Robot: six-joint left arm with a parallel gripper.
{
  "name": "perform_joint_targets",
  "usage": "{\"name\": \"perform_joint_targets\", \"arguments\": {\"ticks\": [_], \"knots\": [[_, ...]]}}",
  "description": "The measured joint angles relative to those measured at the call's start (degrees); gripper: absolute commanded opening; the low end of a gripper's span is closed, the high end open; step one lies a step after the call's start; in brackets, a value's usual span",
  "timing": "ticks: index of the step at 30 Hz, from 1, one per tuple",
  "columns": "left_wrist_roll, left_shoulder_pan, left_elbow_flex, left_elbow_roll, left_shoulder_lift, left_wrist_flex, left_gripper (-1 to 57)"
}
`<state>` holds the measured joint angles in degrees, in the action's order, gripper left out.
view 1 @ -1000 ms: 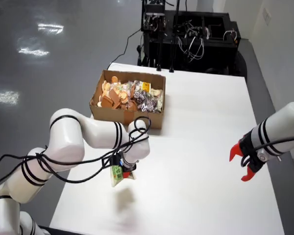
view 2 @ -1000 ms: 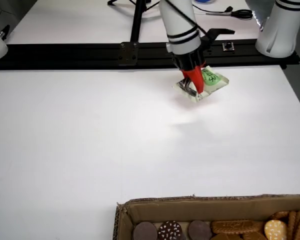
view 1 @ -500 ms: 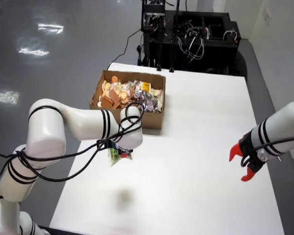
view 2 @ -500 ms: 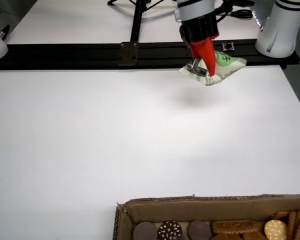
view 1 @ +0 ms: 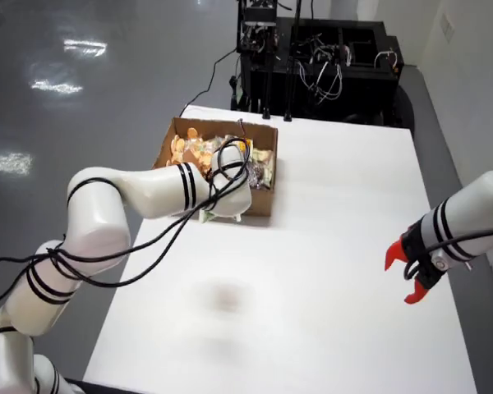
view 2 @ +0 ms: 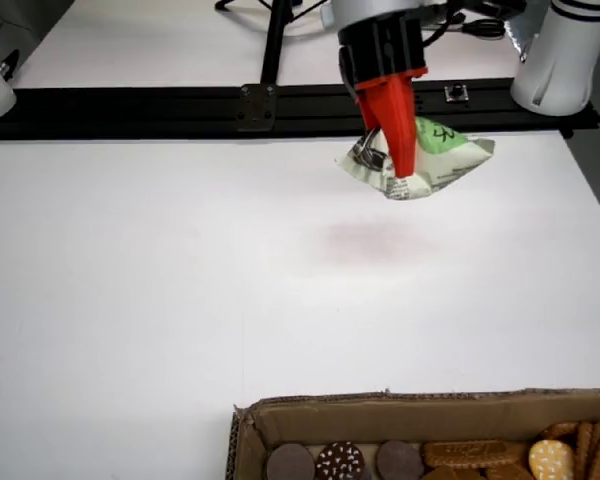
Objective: Grasp a snack and put it in the bin.
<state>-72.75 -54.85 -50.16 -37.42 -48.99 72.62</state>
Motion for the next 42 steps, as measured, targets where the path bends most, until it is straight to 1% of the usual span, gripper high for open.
{"name": "perform_joint_targets", "arguments": {"ticks": [4, 8, 14, 17, 25, 29, 32, 34, 35, 39, 42], "knots": [[6.4, 1.71, 4.99, -0.72, -2.53, -1.04, -0.4], [13.41, 3.45, 11.87, -1.17, -6.3, -2.37, -0.4], [23.61, 5.94, 23.43, -1.35, -12.64, -4.3, -0.4], [28.13, 7.21, 27.55, -1.25, -14.94, -5.62, -0.5], [37.7, 9.9, 31.25, -0.37, -16.88, -11.62, -0.4], [43.64, 10.92, 31.39, 0.67, -17.09, -14.72, 1.7], [47.63, 11.48, 30.95, 1.41, -17.15, -16.9, 4.8], [49.55, 11.92, 30.57, 1.96, -17.16, -18.3, 8.6], [50.25, 12.14, 30.39, 2.27, -17.17, -18.91, 11.7], [52.01, 13.2, 29.75, 3.29, -17.17, -21.19, 28.6], [52.24, 14.14, 29.6, 3.66, -17.29, -22.63, 36.7]]}}
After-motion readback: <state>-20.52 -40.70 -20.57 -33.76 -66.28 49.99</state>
